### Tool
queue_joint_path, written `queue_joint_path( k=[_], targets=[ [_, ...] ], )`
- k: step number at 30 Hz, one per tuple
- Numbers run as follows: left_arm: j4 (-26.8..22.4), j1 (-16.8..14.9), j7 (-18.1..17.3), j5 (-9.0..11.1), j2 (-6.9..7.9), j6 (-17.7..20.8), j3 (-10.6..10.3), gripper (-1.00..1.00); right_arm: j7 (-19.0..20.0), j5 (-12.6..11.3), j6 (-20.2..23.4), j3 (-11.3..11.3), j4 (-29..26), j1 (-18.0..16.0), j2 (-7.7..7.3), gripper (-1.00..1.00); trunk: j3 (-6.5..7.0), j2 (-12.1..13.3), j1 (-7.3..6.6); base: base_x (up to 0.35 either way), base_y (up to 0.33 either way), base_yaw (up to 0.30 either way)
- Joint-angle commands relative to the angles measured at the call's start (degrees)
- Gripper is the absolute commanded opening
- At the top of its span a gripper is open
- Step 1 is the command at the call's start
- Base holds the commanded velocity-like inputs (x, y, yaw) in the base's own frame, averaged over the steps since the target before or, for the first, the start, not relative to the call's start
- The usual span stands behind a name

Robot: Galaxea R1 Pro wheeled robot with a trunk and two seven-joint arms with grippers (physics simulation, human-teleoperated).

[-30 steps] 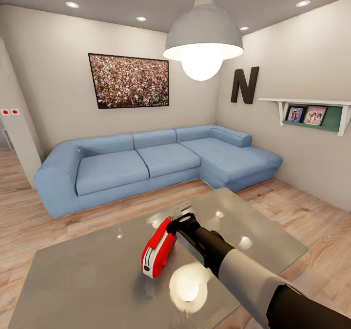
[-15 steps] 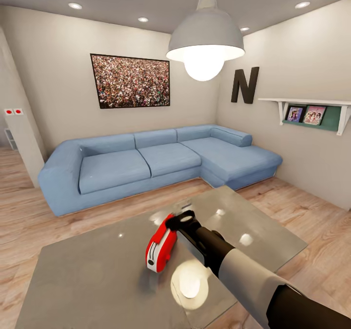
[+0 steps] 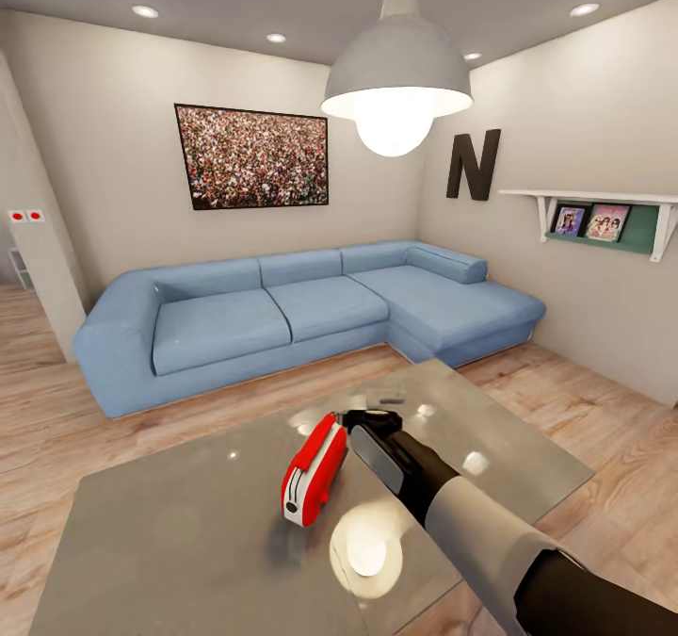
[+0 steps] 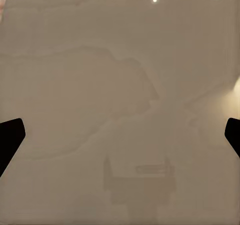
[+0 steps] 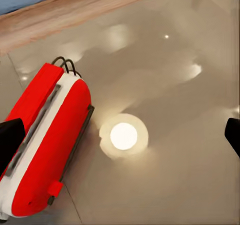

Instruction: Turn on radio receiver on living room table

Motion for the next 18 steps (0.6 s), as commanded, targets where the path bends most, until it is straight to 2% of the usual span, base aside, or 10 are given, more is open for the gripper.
queue_joint_path(
  k=[1, 7, 13, 16, 18],
  targets=[
    [0.0, 0.0, 0.0, 0.0, -0.02, 0.0, 0.0, 1.0, -0.04, -0.27, -0.12, -0.01, 0.0, 0.0, 0.0, 1.0, 0.0, 0.0, 0.0, 0.0, 0.0, 0.0],
    [0.0, 0.0, 0.0, 0.0, -0.04, 0.0, 0.01, 1.0, -0.48, -3.4, -3.01, 0.0, 0.06, 0.08, 0.0, 1.0, 0.0, 0.0, 0.0, 0.0, 0.0, 0.0],
    [0.0, 0.0, 0.0, 0.0, -0.05, -0.09, 0.08, 1.0, -3.58, -3.81, -3.83, 0.15, 0.44, 0.09, 0.0, 1.0, 0.0, 0.0, 0.0, 0.0, 0.0, 0.0],
    [0.0, 0.0, 0.0, 0.02, -0.05, -0.09, 0.09, 1.0, -3.59, -3.84, -3.66, 1.24, 0.44, 0.09, 0.0, 1.0, 0.0, 0.0, 0.0, 0.0, 0.0, 0.0],
    [0.0, 0.0, 0.0, 0.02, -0.05, -0.13, 0.09, 1.0, -3.19, -3.84, -3.75, 2.8, 0.44, 0.09, 0.0, 1.0, 0.0, 0.0, 0.0, 0.0, 0.0, 0.0]
  ],
)
